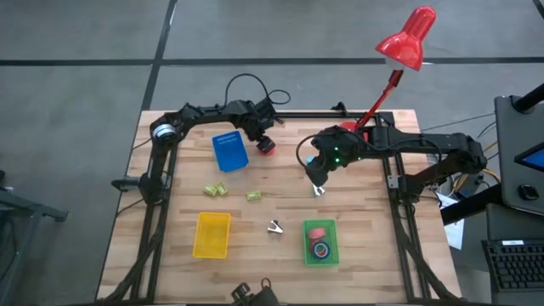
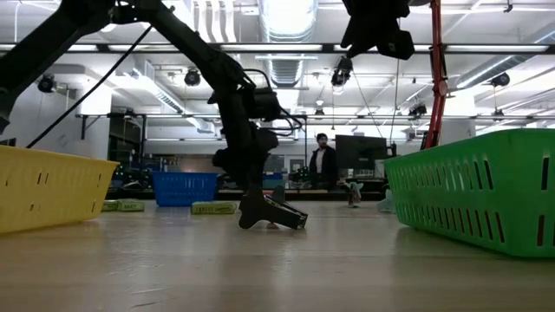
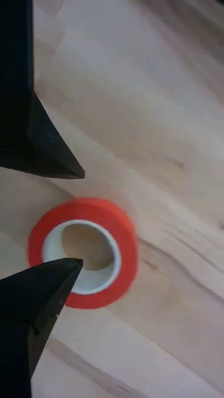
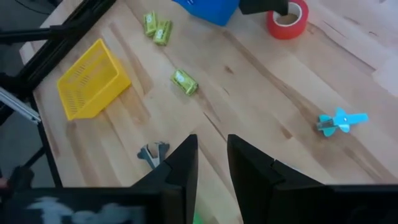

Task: Pick and place Stapler, Stapler remover, tape
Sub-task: Put the orange electrical tape into the green bin

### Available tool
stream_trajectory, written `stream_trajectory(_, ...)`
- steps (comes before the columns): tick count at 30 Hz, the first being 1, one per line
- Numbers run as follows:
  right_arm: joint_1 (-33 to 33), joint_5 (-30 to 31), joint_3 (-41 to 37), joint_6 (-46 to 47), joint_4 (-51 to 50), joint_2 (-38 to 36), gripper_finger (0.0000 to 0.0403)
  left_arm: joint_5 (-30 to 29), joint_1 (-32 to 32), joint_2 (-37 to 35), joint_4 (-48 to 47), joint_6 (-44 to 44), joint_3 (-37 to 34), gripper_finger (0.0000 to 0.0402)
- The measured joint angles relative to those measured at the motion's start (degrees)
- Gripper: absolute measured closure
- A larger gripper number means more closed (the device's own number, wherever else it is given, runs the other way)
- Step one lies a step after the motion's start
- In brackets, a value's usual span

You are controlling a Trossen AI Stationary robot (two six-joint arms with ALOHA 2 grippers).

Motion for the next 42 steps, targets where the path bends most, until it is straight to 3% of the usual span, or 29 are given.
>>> stream_trajectory(6, 0.0, 0.22, 0.0, 0.15, 0.57, 0.0, 0.0332, 1.56, -0.04, 1.72, 0.31, 0.52, 0.03, 0.0182)
stream_trajectory(9, 0.0, 0.24, 0.0, 0.01, 1.46, 0.0, 0.0334, 1.58, -0.04, 1.55, 0.52, 1.53, 0.03, 0.0201)
stream_trajectory(16, -0.01, 3.08, -0.03, -0.17, 1.7, 0.11, 0.0328, 2.96, -0.04, 1.55, 0.99, 6.68, 0.03, 0.0317)
stream_trajectory(19, -0.02, 3.57, -0.13, 0.46, 1.74, 0.11, 0.0324, 3.07, -0.04, 1.55, 2.04, 2.95, 0.26, 0.0365)
stream_trajectory(24, -0.17, 4.74, -0.17, 3.87, 2.08, 0.05, 0.0328, 7.24, 0.11, -0.28, 2.73, 0.96, 1.65, 0.0367)
stream_trajectory(30, -0.25, 5.05, -0.2, 9.06, 4.34, -1.2, 0.0334, 11.17, -0.64, -7.86, 4.78, -2.53, 1.96, 0.0343)
stream_trajectory(37, -4.6, 8.56, -0.24, 14.26, 5.53, -3.29, 0.0294, 1.22, -4.15, -18.96, 15.07, -3.99, 1.93, 0.0359)
stream_trajectory(42, -8.6, 2.01, -0.26, 15.66, 12.68, -3.27, 0.023, -5.78, -7.37, -23.94, 18.65, -3.97, 1.95, 0.0352)
